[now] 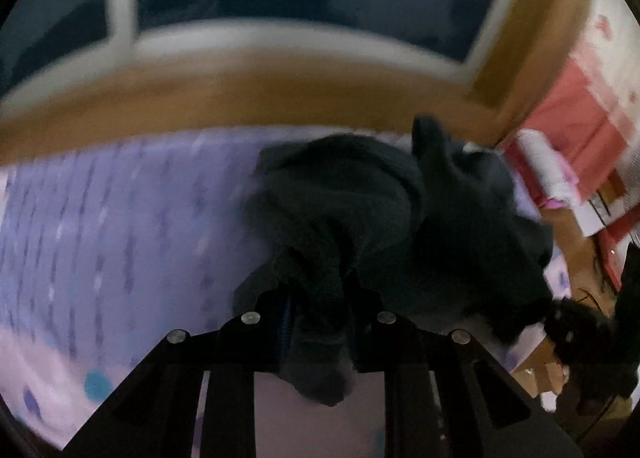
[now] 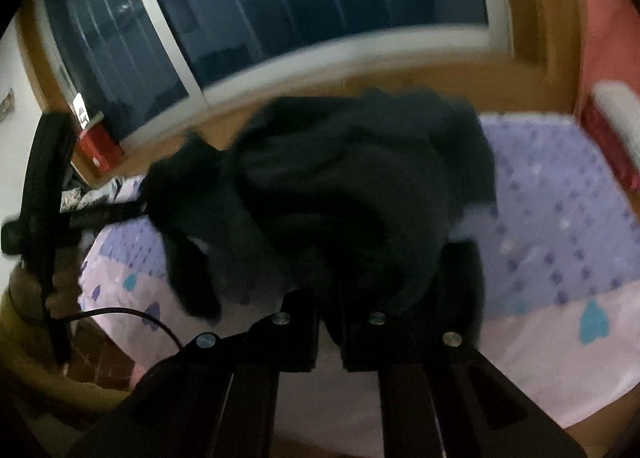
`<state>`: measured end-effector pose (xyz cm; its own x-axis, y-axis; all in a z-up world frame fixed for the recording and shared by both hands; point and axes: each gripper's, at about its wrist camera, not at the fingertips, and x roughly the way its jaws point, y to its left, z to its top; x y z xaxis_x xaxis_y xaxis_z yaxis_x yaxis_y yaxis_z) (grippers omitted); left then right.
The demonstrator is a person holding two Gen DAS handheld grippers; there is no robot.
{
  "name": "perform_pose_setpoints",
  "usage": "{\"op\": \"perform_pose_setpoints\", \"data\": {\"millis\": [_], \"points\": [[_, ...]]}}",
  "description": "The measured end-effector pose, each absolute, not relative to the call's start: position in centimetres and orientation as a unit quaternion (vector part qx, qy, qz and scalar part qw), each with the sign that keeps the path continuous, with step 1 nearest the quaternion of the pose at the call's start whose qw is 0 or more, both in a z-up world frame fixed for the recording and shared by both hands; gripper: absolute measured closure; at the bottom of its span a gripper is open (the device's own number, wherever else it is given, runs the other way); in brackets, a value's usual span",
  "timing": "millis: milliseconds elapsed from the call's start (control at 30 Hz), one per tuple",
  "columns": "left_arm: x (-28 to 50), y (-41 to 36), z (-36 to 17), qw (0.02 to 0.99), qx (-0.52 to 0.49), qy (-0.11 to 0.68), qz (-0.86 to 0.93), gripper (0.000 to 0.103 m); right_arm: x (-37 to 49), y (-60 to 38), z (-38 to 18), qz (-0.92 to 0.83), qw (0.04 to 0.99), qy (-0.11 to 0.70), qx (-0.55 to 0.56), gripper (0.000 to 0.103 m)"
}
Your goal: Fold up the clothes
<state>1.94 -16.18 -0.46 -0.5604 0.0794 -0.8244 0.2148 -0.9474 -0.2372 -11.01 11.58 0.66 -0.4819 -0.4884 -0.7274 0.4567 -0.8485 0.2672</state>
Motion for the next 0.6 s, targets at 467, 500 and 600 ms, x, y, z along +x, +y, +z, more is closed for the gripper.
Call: {"op": "perform_pose_setpoints", "data": {"millis": [467,500,600], "points": [[3.4,-17.6,0.4,-0.003,0.454,0.132,-0.881,0.053,-9.4,8.5,2.4,-0.865,0.275,0.020,0.418,0.027],[2.7,-17.5,0.3,-0.011,0.456,0.131,-0.880,0.053,-9.3,8.4,2.8,-0.870,0.275,0.020,0.409,0.027],[-0.2,-16.6,-1.0,-0.018,0.471,0.113,-0.875,0.050,-9.9,6.5,2.0,-0.870,0.283,0.032,0.402,0.027]]}}
